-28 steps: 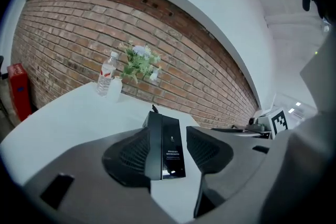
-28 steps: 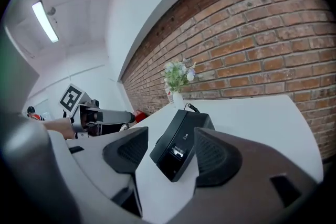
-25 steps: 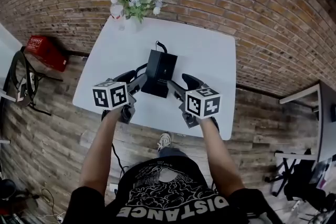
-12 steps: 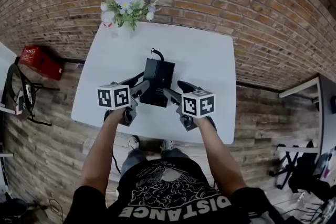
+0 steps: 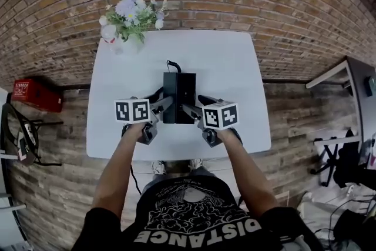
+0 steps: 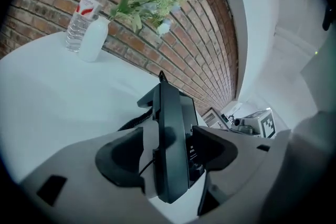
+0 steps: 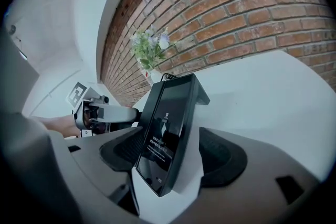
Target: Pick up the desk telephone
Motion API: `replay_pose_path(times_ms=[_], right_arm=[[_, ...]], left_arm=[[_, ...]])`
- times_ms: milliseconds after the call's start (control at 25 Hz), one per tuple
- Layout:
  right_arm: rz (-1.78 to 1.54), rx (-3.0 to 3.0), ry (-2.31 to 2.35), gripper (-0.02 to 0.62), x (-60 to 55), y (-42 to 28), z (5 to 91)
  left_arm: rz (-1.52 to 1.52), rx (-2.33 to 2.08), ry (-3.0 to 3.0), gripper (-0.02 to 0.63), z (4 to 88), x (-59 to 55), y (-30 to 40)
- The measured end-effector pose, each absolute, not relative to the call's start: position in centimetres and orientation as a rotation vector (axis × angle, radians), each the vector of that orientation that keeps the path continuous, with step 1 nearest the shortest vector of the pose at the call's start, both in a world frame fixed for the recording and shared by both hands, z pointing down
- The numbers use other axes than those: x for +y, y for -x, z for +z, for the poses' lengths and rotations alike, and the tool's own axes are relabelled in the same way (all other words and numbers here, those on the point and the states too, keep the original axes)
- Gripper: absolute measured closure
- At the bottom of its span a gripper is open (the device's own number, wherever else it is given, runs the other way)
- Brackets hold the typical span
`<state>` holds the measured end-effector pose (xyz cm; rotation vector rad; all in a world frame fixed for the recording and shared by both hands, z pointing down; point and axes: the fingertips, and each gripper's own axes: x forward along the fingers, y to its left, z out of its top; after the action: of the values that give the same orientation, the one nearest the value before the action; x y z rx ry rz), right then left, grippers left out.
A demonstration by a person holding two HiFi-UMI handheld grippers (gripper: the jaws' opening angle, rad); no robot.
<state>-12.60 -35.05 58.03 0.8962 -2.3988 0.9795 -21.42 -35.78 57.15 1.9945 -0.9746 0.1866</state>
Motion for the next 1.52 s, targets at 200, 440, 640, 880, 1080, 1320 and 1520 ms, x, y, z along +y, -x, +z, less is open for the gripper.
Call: replay_pose_path(times_ms=[200,440,640,880,1080,1320,1520], right_arm=[[1.043,-2.370,-0.931,0.290,-35.3,13.2,59.1],[1.121,-2.353,-0.943,0.290,-35.6,13.7,60.0],[1.163,-2.361,-0.934,0.291,-35.6,14.1,60.4],[1.227,-2.384,-0.890,0.307,-35.6,14.3,60.5],[1.251,-2.381,-0.884,0.318,-35.7,14.3,60.4],[1.263,-2.378,-0.887,0.322,-35.6,14.1,60.4],[1.225,-2.418,-0.892,0.324,-35.9,13.9,58.9]], left_arm=[[0.220,-0.890,-2.012,0.330,57.9,-36.3,20.6],[0.225,-0.797,-1.991,0.330,58.6,-36.8,19.6],[0.243,-0.784,-1.988,0.330,59.2,-37.1,19.3],[0.198,-0.758,-1.995,0.388,58.9,-37.6,18.8],[0.164,-0.769,-1.980,0.408,58.7,-37.6,18.7],[0.166,-0.810,-1.978,0.411,58.6,-37.4,18.6],[0.146,-0.845,-2.016,0.413,57.0,-37.6,18.5]])
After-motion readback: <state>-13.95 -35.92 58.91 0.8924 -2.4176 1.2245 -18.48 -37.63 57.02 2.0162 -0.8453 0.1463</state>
